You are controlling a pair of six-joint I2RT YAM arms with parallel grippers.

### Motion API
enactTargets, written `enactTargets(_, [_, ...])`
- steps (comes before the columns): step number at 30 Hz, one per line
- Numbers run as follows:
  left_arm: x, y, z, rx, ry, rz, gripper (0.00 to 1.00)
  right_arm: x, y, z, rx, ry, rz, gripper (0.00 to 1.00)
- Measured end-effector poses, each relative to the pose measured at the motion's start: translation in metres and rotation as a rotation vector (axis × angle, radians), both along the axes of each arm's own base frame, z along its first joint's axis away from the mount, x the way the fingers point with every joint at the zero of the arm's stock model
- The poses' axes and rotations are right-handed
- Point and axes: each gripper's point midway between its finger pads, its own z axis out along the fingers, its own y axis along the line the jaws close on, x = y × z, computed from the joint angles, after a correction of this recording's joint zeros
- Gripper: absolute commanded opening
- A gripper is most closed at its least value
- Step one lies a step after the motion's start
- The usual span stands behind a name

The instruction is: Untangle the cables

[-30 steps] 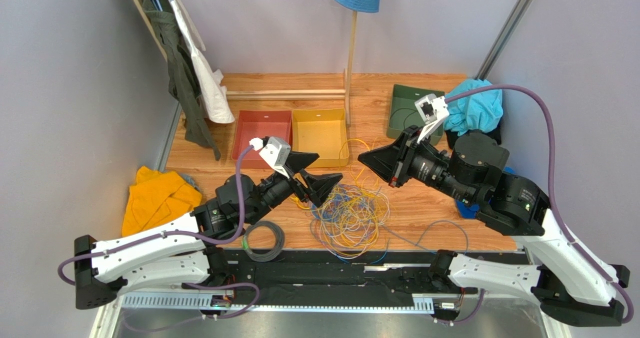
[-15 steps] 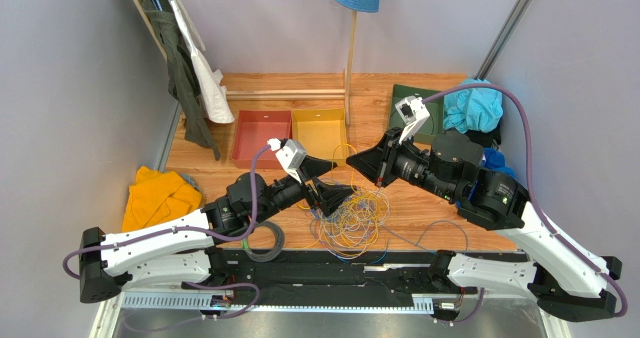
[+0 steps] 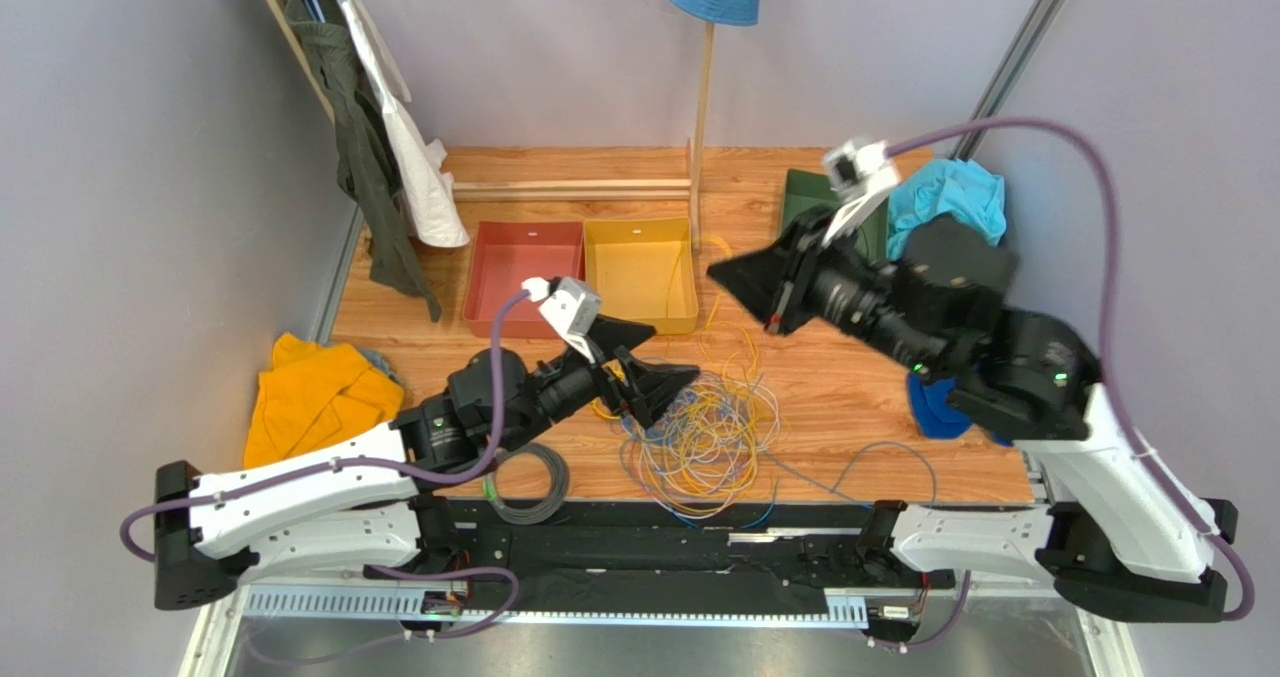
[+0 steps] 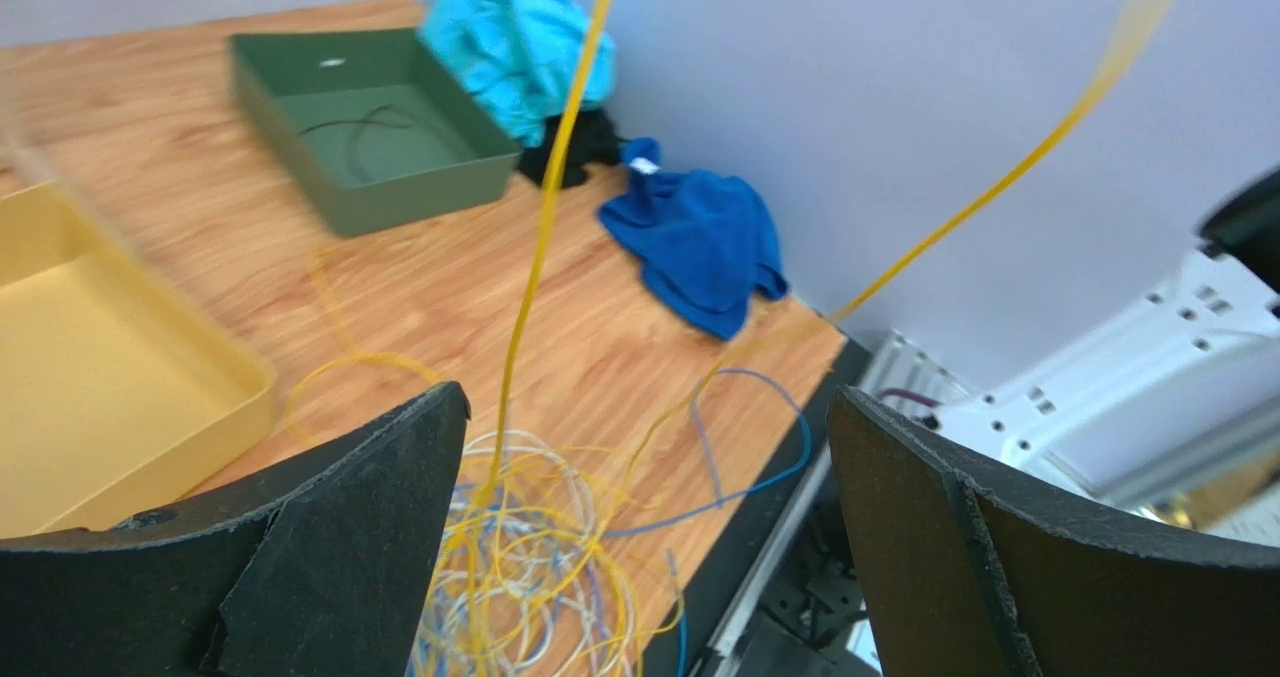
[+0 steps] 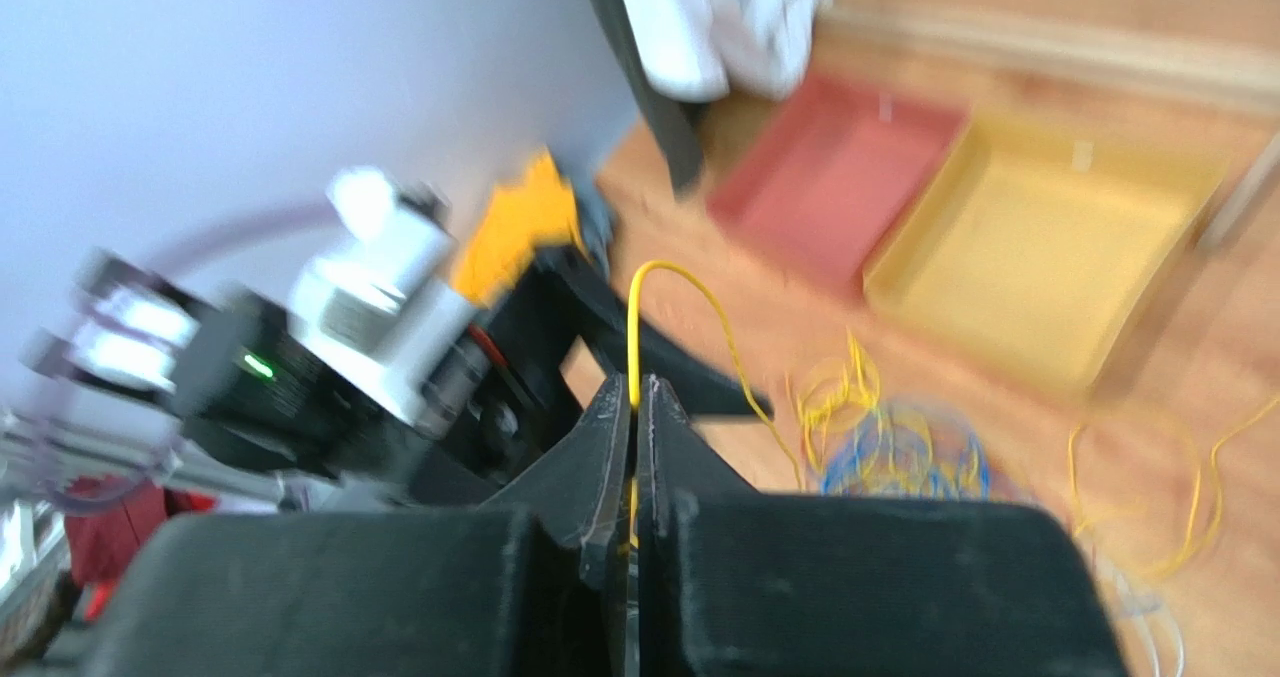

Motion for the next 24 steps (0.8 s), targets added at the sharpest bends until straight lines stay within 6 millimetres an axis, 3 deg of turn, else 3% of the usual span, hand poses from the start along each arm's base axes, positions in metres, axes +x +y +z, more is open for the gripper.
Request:
enactTargets(4, [0.007,0.043,-0.005,-0.027,0.035,0.134,0.99,0.003,-0.022,0.096,0.119,-0.158,-0.058,0.0])
enactTargets(7, [0.008,0.077,-0.021,-0.049,0.072,0.222,0.99,0.0,-0.042,0.146,0.191,-0.249,-0.101,0.0])
enactTargets(10, [0.009,0.105,-0.043,-0.043,0.114,0.293,0.99,0.003,-0.054,0.174,0.229,-0.306,-0.146,0.0])
enactTargets(13, [0.008,0.124,-0.058,-0.029,0.145,0.342,0.99,0.011,-0.053,0.181,0.221,-0.329,-0.182,0.0])
enactTargets(18, [0.007,0.143,-0.076,-0.01,0.182,0.388,0.99,0.03,-0.026,0.165,0.152,-0.31,-0.185,0.0])
enactTargets(24, [0.0,0.121,-0.083,0.016,0.161,0.296,0.99,0.042,0.007,0.128,0.062,-0.25,-0.139,0.0])
